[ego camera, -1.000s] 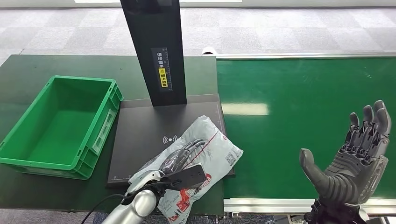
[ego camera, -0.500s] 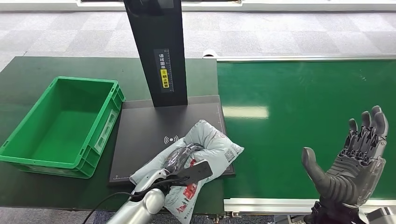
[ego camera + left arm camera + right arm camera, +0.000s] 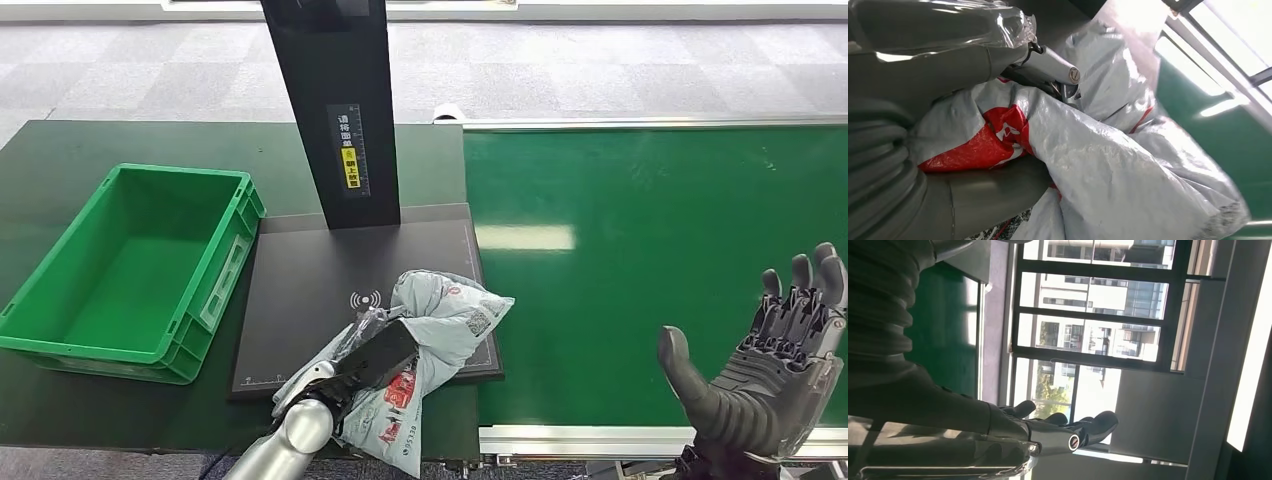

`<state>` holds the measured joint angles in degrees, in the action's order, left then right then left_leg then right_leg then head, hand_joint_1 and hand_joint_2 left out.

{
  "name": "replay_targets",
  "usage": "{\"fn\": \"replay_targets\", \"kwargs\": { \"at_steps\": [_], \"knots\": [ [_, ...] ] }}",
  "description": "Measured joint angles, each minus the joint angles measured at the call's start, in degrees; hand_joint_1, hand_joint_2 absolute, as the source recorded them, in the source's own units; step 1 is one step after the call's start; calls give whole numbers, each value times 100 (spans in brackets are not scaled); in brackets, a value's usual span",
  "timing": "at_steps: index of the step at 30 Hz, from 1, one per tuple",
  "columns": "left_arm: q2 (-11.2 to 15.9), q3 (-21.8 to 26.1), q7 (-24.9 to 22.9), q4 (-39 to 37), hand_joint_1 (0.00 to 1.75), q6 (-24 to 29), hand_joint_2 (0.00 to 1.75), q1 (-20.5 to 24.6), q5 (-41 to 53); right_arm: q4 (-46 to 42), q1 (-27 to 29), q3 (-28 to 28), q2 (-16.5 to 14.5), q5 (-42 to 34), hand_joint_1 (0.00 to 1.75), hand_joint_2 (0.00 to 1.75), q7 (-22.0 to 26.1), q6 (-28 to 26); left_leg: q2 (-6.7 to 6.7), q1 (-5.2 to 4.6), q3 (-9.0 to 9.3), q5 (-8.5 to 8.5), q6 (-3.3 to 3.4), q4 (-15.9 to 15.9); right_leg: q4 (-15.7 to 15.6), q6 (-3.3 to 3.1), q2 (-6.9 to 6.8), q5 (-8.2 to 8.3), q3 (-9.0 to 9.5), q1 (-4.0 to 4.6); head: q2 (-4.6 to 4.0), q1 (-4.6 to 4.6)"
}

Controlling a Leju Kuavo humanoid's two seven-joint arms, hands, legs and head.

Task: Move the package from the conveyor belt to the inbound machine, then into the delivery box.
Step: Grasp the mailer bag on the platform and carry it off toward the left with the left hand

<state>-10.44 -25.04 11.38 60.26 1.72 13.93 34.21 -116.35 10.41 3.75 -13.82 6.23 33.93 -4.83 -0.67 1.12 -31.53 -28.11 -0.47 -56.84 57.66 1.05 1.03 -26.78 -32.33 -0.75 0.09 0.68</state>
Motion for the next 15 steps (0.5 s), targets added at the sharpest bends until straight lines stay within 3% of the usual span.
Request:
{"fn": "replay_targets", "kwargs": {
  "at_steps": [3, 8, 11, 15],
  "knots": [
    [52, 292, 612, 946, 175, 370, 175, -332, -1221, -17, 75, 15, -32, -7, 0, 175, 20, -17, 1, 1, -26, 3, -1, 0, 3, 0, 1, 2, -27, 1, 0, 0],
    [271, 960, 1634, 2651, 175, 1979, 175, -471, -2496, -23, 117, 26, -67, -64, 0, 175, 40, -58, 1, 3, -41, 4, -3, 0, 11, -2, 0, 0, -46, 3, 0, 1],
    [472, 1574, 1690, 3108, 175, 2431, 175, -256, -3068, -14, 104, 26, -63, -176, 0, 175, 39, -95, -8, 6, -48, 10, -9, 0, 13, -5, -7, -1, -50, 6, 0, -1],
    [779, 2510, 1320, 2784, 175, 2589, 175, 546, -3052, 42, 46, 8, -35, -334, 0, 175, 23, -118, -8, 7, -50, 23, -16, 0, 15, -11, -10, 6, -50, 6, 0, -1]
  ]
}}
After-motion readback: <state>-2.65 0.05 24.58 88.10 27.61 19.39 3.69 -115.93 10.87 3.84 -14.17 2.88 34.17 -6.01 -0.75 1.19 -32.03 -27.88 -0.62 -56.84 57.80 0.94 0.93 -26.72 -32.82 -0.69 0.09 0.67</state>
